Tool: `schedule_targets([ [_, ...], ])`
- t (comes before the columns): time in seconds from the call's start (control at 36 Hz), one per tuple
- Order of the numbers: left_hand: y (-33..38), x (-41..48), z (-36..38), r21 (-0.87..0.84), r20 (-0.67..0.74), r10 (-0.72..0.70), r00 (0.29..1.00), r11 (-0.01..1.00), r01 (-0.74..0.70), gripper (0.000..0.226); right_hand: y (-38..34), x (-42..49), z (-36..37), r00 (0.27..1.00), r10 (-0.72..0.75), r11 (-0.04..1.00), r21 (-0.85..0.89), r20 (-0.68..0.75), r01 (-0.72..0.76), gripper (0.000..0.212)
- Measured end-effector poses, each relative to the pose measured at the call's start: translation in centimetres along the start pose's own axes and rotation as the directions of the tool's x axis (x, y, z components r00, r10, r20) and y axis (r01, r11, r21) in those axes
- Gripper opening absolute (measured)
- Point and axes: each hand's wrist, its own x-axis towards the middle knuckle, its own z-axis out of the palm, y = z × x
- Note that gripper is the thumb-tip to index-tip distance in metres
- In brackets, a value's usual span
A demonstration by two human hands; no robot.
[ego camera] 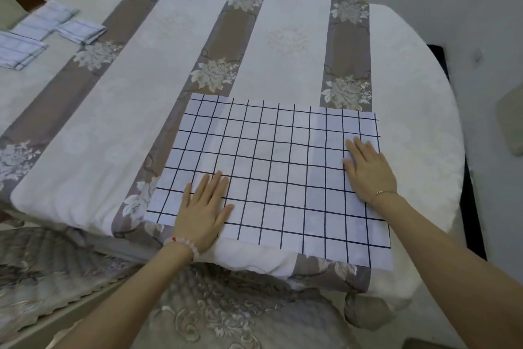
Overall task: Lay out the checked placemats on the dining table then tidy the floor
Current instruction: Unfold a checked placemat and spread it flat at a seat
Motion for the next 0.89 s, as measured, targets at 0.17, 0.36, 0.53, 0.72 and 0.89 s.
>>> schedule_targets([
  [0.17,0.0,-0.2,-1.0,-0.005,0.024,0.018,1.000,1.000,-0.018,0.086,0.1,0.0,-0.5,0.995,0.013,0.999,-0.037,0.095,-0.010,0.054],
  [0.36,-0.7,3.5,-4.1,-0.048,-0.095,0.063,0.993,0.997,-0.068,0.066,-1.0,-4.4,-1.0,0.992,-0.120,0.993,-0.022,-0.038,0.120,0.049],
  [0.53,-2.1,6.2,-4.8,-0.024,0.128,-0.026,0.991,0.999,0.029,0.082,-2.2,-10.4,1.2,0.980,-0.201,0.979,-0.025,-0.013,0.201,0.054],
  [0.72,-2.3,6.3,-5.1,-0.008,0.244,-0.047,0.969,0.999,0.051,0.101,-2.0,-12.1,1.8,0.988,-0.121,0.990,-0.066,0.096,0.127,0.066],
  [0.89,-2.5,6.4,-5.0,-0.016,0.264,-0.052,0.963,0.998,0.058,0.103,-1.2,-13.6,1.9,0.990,-0.096,0.995,-0.031,0.104,0.099,0.066],
])
